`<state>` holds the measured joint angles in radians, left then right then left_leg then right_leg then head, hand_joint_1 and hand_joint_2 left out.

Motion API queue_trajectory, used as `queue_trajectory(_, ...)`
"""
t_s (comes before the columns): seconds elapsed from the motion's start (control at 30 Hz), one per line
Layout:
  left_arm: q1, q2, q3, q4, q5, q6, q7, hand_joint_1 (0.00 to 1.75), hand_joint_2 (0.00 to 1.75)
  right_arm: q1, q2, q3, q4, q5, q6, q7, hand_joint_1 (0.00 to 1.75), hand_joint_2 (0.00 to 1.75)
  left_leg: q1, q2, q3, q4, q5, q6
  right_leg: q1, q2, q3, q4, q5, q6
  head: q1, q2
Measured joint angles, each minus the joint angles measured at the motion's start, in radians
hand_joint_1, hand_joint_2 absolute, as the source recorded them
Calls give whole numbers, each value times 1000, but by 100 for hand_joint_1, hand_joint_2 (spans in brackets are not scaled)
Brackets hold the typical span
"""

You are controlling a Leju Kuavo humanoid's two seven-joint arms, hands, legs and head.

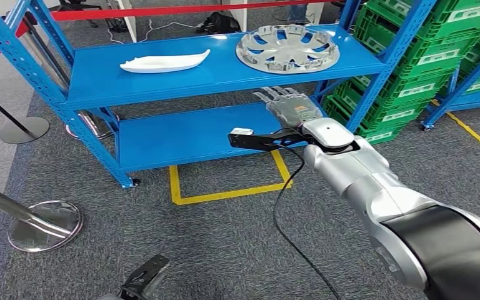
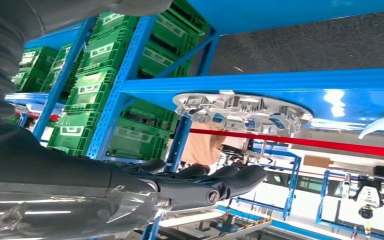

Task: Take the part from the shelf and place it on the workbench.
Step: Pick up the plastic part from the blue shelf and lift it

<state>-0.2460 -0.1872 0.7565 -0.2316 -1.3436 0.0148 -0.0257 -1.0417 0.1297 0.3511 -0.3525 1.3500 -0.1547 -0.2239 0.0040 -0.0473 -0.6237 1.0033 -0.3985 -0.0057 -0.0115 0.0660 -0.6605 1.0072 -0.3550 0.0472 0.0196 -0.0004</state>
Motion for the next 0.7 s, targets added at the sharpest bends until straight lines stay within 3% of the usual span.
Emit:
queue_trajectory(0.3,0,-1,0,0,0,1,1,0,0,0,0,15,0,-7,0,1,0,175,-1,0,0,1,0,1,0,0,0,-1,0,0,0,0)
queue_trajectory(0.43,-3,-1,0,0,-4,-8,1,0,0,-3,-1,20,-3,-23,1,5,0,175,0,7,6,-12,5,18,-3,-2,-2,-7,2,15,0,0)
queue_trajectory(0.5,-5,-2,0,0,-7,-9,1,0,0,-8,-2,22,-6,-31,0,10,0,175,5,18,14,-26,13,23,-1,-27,-32,51,-32,18,3,0)
queue_trajectory(0.6,-4,-2,0,0,-8,-9,1,0,0,-7,-5,26,-6,-38,0,13,0,175,7,33,16,-28,11,24,-4,-54,-128,249,-120,26,4,0)
queue_trajectory(0.63,-4,-2,0,0,-9,-10,1,0,0,-3,-6,28,-6,-38,0,14,0,175,8,36,17,-28,9,22,-6,-56,-144,282,-126,29,4,0)
queue_trajectory(0.67,-4,-2,0,0,-9,-10,1,0,0,-1,-8,29,-6,-39,0,14,0,175,10,38,17,-26,7,17,-8,-57,-138,274,-114,31,4,0)
queue_trajectory(0.7,-4,-2,0,0,-9,-11,1,0,0,0,-9,30,-6,-39,0,14,0,175,14,39,18,-23,3,11,-11,-59,-112,226,-86,34,4,0)
